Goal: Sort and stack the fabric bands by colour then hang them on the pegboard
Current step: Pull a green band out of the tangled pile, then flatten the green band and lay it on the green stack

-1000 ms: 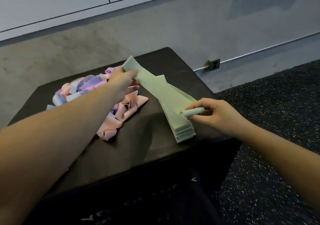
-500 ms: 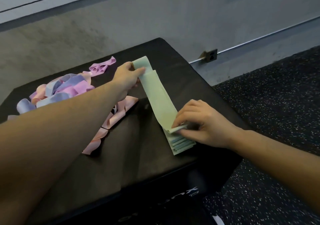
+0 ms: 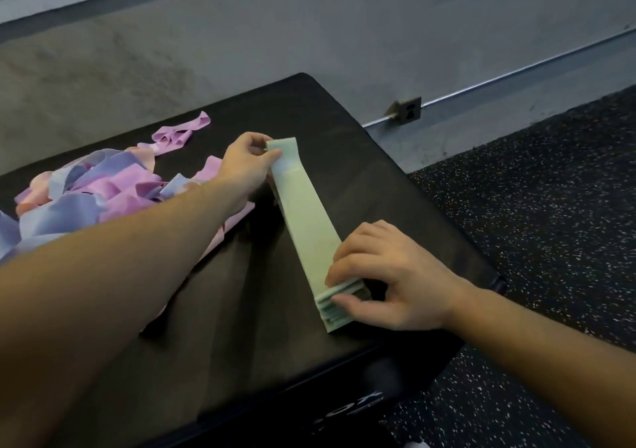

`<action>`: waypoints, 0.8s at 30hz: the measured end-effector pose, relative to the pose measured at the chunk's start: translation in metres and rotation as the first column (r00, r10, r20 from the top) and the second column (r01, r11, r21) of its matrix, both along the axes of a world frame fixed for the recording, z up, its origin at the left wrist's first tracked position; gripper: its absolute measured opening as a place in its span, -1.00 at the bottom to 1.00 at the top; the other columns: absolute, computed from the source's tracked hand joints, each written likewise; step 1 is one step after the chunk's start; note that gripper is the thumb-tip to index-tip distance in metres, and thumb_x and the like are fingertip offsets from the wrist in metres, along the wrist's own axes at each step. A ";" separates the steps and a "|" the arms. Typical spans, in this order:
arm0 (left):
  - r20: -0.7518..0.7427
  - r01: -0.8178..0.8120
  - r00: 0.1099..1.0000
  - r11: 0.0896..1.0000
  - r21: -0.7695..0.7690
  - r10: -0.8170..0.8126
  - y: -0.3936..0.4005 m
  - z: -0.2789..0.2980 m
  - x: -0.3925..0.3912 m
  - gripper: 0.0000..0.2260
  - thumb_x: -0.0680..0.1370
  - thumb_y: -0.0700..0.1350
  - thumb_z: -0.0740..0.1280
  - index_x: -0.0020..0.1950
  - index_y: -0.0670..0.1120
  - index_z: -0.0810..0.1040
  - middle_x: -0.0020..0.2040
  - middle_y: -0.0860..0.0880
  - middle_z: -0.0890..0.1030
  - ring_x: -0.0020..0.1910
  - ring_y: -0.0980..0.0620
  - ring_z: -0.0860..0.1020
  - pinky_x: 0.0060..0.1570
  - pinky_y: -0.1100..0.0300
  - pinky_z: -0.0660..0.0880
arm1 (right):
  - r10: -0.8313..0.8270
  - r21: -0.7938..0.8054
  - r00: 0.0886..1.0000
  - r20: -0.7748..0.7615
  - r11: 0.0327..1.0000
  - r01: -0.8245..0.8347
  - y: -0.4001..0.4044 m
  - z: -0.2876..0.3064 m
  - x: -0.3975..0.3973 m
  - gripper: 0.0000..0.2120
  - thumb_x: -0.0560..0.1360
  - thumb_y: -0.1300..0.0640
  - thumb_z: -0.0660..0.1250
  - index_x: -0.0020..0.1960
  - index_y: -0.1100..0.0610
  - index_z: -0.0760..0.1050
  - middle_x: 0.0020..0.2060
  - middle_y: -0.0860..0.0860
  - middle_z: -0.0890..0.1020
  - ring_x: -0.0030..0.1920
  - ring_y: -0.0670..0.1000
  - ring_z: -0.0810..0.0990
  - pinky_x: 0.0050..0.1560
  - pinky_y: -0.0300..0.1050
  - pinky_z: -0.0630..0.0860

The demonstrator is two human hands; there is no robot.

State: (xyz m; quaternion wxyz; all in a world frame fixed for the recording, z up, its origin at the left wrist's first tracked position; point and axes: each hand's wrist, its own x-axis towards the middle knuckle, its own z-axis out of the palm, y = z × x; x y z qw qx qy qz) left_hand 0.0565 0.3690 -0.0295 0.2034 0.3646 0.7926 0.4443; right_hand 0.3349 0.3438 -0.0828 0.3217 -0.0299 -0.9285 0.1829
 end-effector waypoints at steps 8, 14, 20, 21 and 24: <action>-0.130 -0.029 0.991 0.998 -0.054 0.022 0.002 -0.008 0.007 -0.67 0.60 -0.15 0.42 0.33 0.02 0.45 0.19 -0.08 0.53 0.01 0.04 0.52 -0.08 0.20 0.49 | -0.037 0.068 0.999 -0.030 0.997 0.039 -0.003 -0.002 -0.002 -0.82 0.55 -0.04 0.41 0.10 0.00 0.68 -0.08 -0.05 0.61 -0.10 0.00 0.54 -0.09 -0.03 0.43; -0.199 -0.045 0.980 0.994 -0.098 0.025 -0.013 0.016 0.018 -0.64 0.61 -0.17 0.39 0.38 0.03 0.44 0.36 -0.09 0.34 -0.08 0.08 0.47 -0.35 0.29 0.44 | -0.048 0.145 0.998 -0.050 0.988 0.054 -0.006 -0.002 -0.001 -0.82 0.59 -0.02 0.36 0.10 -0.06 0.70 -0.08 -0.05 0.60 -0.08 -0.01 0.54 -0.06 -0.02 0.43; -0.302 0.064 0.950 0.996 -0.058 -0.078 -0.052 0.046 0.035 -0.71 0.62 -0.14 0.38 0.32 0.02 0.48 0.29 -0.07 0.38 0.06 0.06 0.45 -0.30 0.35 0.36 | -0.069 0.115 0.997 -0.036 0.991 0.073 -0.007 0.002 0.002 -0.75 0.55 -0.01 0.38 0.19 -0.02 0.67 -0.03 -0.04 0.61 -0.03 -0.01 0.53 -0.04 -0.02 0.44; -0.317 0.086 0.943 0.995 -0.051 -0.098 -0.062 0.049 0.037 -0.74 0.61 -0.12 0.39 0.28 0.04 0.49 0.24 -0.05 0.40 0.02 0.09 0.45 -0.24 0.35 0.37 | -0.089 0.101 0.995 -0.046 0.990 0.093 -0.008 0.003 0.002 -0.72 0.54 -0.01 0.36 0.22 0.00 0.65 -0.01 -0.03 0.61 -0.01 0.00 0.54 -0.02 -0.01 0.44; -0.352 0.138 0.925 0.989 -0.046 -0.145 -0.100 0.056 0.039 -0.81 0.59 -0.08 0.38 0.17 0.11 0.50 0.15 0.00 0.44 -0.01 0.10 0.48 -0.07 0.23 0.40 | -0.182 -0.002 0.976 -0.123 0.983 0.183 -0.011 0.008 0.003 -0.72 0.56 0.01 0.30 0.22 0.03 0.63 0.01 -0.02 0.60 0.02 0.04 0.55 0.01 0.10 0.47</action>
